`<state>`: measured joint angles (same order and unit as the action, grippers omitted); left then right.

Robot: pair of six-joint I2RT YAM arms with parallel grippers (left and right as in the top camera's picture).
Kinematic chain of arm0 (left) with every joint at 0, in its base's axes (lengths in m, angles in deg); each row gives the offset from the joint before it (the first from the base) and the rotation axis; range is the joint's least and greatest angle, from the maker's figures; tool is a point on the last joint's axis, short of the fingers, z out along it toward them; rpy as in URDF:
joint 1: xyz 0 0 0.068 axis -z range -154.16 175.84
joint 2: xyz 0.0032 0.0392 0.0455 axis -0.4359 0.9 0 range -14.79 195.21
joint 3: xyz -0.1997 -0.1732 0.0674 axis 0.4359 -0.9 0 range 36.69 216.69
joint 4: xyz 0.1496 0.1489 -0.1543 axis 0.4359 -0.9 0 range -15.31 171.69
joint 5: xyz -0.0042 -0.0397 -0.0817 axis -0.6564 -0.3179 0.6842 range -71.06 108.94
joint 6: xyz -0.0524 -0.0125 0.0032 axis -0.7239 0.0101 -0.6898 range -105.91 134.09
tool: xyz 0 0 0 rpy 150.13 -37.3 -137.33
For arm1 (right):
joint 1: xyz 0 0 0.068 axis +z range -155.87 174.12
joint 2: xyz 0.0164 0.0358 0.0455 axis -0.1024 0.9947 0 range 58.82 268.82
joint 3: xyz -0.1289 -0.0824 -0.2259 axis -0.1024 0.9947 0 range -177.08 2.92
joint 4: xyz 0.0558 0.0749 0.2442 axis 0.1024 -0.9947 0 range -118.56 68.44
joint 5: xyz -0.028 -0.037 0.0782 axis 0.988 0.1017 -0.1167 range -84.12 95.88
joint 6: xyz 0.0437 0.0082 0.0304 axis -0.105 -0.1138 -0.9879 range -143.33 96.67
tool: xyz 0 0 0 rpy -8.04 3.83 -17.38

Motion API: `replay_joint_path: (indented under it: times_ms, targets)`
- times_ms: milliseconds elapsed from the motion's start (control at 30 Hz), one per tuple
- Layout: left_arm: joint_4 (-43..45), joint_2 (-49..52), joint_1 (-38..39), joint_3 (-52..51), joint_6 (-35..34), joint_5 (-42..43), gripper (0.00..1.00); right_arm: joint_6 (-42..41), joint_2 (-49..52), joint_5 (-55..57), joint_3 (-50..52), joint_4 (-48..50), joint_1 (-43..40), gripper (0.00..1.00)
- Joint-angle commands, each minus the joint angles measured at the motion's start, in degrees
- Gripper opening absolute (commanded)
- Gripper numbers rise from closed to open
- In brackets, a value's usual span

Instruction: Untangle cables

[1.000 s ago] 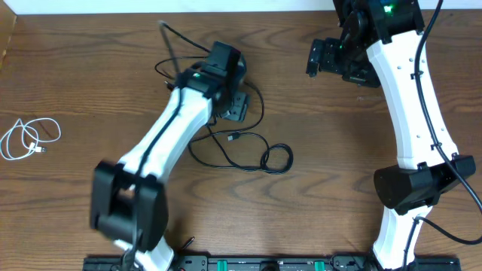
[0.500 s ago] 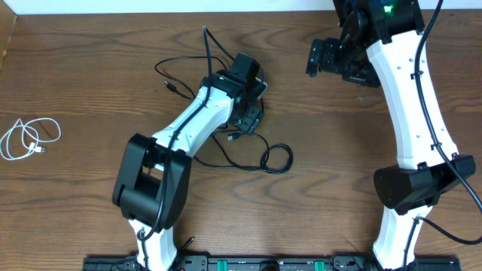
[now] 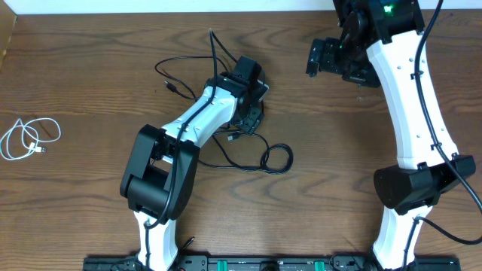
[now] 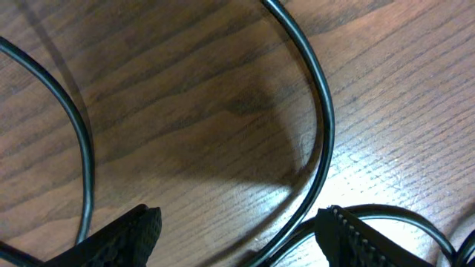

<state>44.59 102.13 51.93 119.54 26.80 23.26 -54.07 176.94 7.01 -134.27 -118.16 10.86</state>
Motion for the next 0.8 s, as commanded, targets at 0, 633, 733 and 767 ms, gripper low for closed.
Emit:
replay_joint_path:
  times_ms: [0,633,733,767]
  targets:
    - [-0.13,1.6,-0.02,-0.72,0.55,-0.31,0.72,0.42,-0.37,0.7,0.07,-0.07,0.22,0.99]
    - [0.98,3.1,-0.02,-1.53,0.57,-0.33,0.7,0.42,-0.37,0.68,0.07,-0.07,0.22,0.99]
    - [1.22,3.17,-0.04,-2.1,0.57,-0.39,0.69,0.42,-0.37,0.7,0.07,-0.07,0.24,0.99]
    - [1.25,3.34,-0.22,-2.16,0.59,-0.7,0.68,0.44,-0.37,0.68,0.07,-0.07,0.24,0.99]
